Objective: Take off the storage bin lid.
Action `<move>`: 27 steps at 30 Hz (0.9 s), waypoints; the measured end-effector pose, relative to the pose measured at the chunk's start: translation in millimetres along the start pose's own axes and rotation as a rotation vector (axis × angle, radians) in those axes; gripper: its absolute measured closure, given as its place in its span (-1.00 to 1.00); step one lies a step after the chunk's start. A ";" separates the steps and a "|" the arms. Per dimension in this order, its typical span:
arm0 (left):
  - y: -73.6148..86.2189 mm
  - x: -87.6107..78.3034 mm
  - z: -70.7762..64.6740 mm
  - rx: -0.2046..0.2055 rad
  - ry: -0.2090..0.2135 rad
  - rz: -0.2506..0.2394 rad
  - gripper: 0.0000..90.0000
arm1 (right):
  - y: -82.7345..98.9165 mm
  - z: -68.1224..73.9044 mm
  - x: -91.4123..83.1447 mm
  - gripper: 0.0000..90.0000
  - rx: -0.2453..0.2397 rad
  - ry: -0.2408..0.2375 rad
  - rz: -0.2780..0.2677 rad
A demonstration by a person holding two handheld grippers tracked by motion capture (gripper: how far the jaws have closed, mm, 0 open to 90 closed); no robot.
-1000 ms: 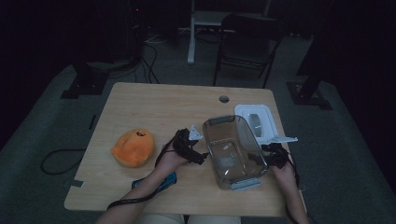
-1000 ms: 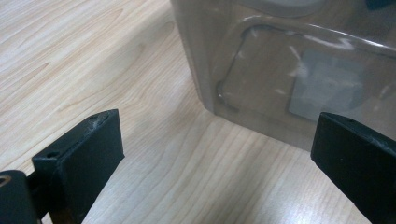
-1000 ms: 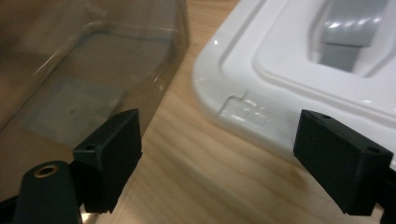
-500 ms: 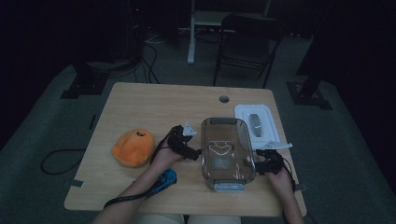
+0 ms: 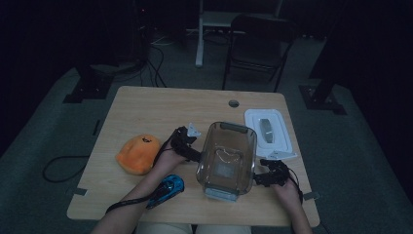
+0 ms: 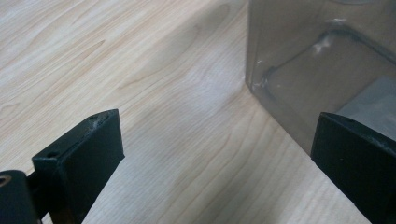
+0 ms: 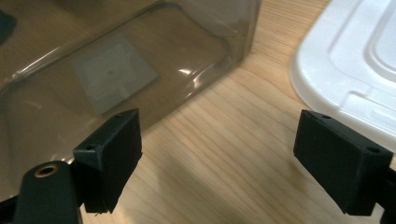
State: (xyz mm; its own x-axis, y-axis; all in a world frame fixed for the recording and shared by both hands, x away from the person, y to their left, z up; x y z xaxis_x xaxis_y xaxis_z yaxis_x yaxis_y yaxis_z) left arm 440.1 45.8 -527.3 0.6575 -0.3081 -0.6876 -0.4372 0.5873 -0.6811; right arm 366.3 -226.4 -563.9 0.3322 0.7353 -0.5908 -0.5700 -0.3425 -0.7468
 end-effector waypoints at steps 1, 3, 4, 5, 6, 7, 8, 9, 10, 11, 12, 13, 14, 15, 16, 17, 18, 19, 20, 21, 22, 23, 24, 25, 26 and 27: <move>0.6 -0.4 1.4 0.006 -0.006 0.000 -0.93 | -1.1 4.0 3.3 -0.67 -0.001 -0.006 0.006; 1.3 -1.3 3.2 0.013 -0.010 0.004 -0.93 | -2.2 6.2 5.6 -0.67 -0.005 -0.009 0.012; 1.9 -1.7 4.2 0.016 -0.012 0.005 -0.93 | -2.7 6.8 6.6 -0.67 -0.005 -0.008 0.013; 2.6 -2.3 5.2 0.022 -0.011 0.006 -0.93 | -3.4 7.2 7.5 -0.67 -0.008 -0.007 0.013; 2.6 -2.3 5.2 0.022 -0.011 0.006 -0.93 | -3.4 7.2 7.5 -0.67 -0.008 -0.007 0.013; 4.2 -3.1 6.9 0.017 -0.012 0.016 -0.93 | -4.0 7.8 8.4 -0.67 -0.011 -0.004 0.014; 4.8 -3.7 7.9 0.019 -0.013 0.019 -0.93 | -5.0 9.3 10.5 -0.67 -0.009 -0.003 0.013; 5.1 -4.4 8.9 0.023 -0.015 0.019 -0.93 | -5.3 9.8 11.6 -0.67 -0.010 -0.002 0.014; 5.6 -5.2 9.7 0.024 -0.018 0.024 -0.93 | -5.6 10.5 12.9 -0.67 -0.009 -0.003 0.014; 6.1 -6.2 10.6 0.030 -0.021 0.029 -0.93 | -5.8 11.0 14.0 -0.67 -0.009 -0.003 0.014; 6.9 -6.7 11.4 0.032 -0.021 0.036 -0.93 | -6.0 11.7 15.0 -0.67 -0.008 -0.003 0.014; 8.0 -6.9 12.3 0.035 -0.019 0.048 -0.93 | -6.0 12.5 16.2 -0.67 -0.007 -0.005 0.016; 9.0 -7.1 13.7 0.038 -0.020 0.055 -0.93 | -6.1 13.4 17.3 -0.67 -0.006 -0.006 0.020; 10.0 -7.2 15.4 0.034 -0.023 0.063 -0.93 | -6.4 14.3 18.5 -0.67 -0.009 -0.005 0.021; 10.8 -7.2 17.0 0.028 -0.025 0.067 -0.93 | -6.4 15.7 19.7 -0.67 -0.011 -0.008 0.026; 11.6 -7.2 18.9 0.022 -0.030 0.069 -0.93 | -6.6 17.1 21.1 -0.67 -0.015 -0.012 0.028; 12.5 -7.3 20.8 0.012 -0.035 0.075 -0.93 | -6.9 18.6 22.4 -0.67 -0.017 -0.015 0.030; 13.2 -7.5 22.5 0.007 -0.040 0.073 -0.93 | -7.0 19.9 23.9 -0.67 -0.020 -0.018 0.032; 14.1 -7.6 24.0 0.003 -0.040 0.074 -0.93 | -7.2 21.5 25.4 -0.67 -0.022 -0.023 0.036; 15.1 -7.8 25.0 -0.003 -0.040 0.077 -0.93 | -7.4 22.9 26.8 -0.67 -0.027 -0.026 0.038; 15.8 -8.3 25.7 -0.006 -0.040 0.074 -0.93 | -7.5 24.1 28.0 -0.67 -0.029 -0.027 0.041; 16.7 -8.9 26.4 -0.005 -0.038 0.076 -0.93 | -7.6 25.2 29.2 -0.67 -0.032 -0.029 0.044; 17.6 -9.8 27.0 -0.008 -0.038 0.078 -0.93 | -7.7 26.2 30.1 -0.67 -0.036 -0.032 0.048; 18.1 -11.1 27.5 -0.008 -0.037 0.076 -0.93 | -7.9 26.9 31.1 -0.67 -0.038 -0.033 0.050; 18.9 -12.2 28.5 -0.007 -0.041 0.081 -0.93 | -8.1 27.6 31.9 -0.67 -0.038 -0.034 0.051; 19.4 -13.5 29.7 -0.008 -0.051 0.082 -0.93 | -8.5 28.2 32.7 -0.67 -0.042 -0.036 0.051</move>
State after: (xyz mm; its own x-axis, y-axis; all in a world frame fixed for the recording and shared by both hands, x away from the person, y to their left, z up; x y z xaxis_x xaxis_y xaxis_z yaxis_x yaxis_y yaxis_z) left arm 441.1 83.6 -523.8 0.6492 -0.2208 -0.7278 -0.4959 0.6027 -0.6252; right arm 360.7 -183.0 -568.3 0.2759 0.7361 -0.6181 -0.5532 -0.4043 -0.7284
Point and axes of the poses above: each handheld gripper's, and its own axes: x roughly forward along the jaws, y roughly out of its underside, z roughly to its left, the point moved 7 cm from there along x, roughly forward along the jaws, and after that the axes turned 14 degrees about -y, right-handed, at the moved point
